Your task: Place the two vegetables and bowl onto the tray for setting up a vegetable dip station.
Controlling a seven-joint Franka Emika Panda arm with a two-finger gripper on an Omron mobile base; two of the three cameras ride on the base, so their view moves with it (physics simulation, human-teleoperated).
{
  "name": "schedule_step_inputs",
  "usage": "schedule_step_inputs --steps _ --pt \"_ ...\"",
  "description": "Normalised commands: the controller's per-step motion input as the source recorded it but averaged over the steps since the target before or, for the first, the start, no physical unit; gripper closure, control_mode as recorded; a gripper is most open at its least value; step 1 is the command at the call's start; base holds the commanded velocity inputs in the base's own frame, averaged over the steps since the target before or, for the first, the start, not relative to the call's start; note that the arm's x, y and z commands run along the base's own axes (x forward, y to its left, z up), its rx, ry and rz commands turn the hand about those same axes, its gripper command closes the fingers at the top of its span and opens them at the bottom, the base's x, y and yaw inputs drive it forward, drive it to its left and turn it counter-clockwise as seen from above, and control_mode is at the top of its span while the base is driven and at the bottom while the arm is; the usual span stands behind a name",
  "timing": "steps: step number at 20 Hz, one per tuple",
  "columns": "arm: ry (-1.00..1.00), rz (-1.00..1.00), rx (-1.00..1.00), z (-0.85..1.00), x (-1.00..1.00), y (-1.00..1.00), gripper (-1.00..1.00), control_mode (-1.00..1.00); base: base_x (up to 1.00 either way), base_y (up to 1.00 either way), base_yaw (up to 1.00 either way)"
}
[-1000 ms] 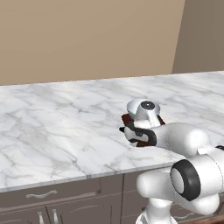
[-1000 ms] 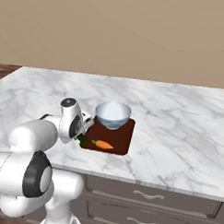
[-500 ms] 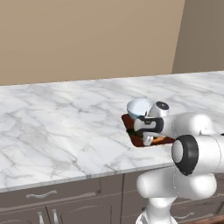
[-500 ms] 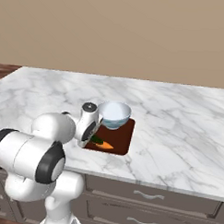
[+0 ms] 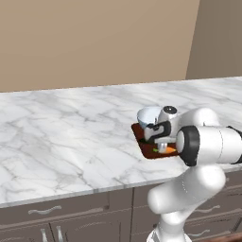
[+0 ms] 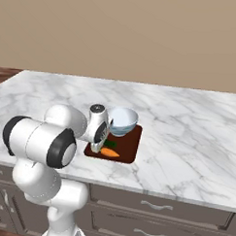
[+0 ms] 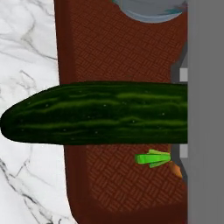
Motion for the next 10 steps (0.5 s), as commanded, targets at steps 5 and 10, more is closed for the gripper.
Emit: schedule_step_inputs --steps 5,10 --pt "-0.04 -0.01 -0.15 -0.13 0.12 -0.17 1.0 -1.0 0.0 0.0 0.0" --pt "-0.13 0.0 -0.05 -0.04 0.01 -0.28 1.0 -1.0 0.0 0.0 0.0"
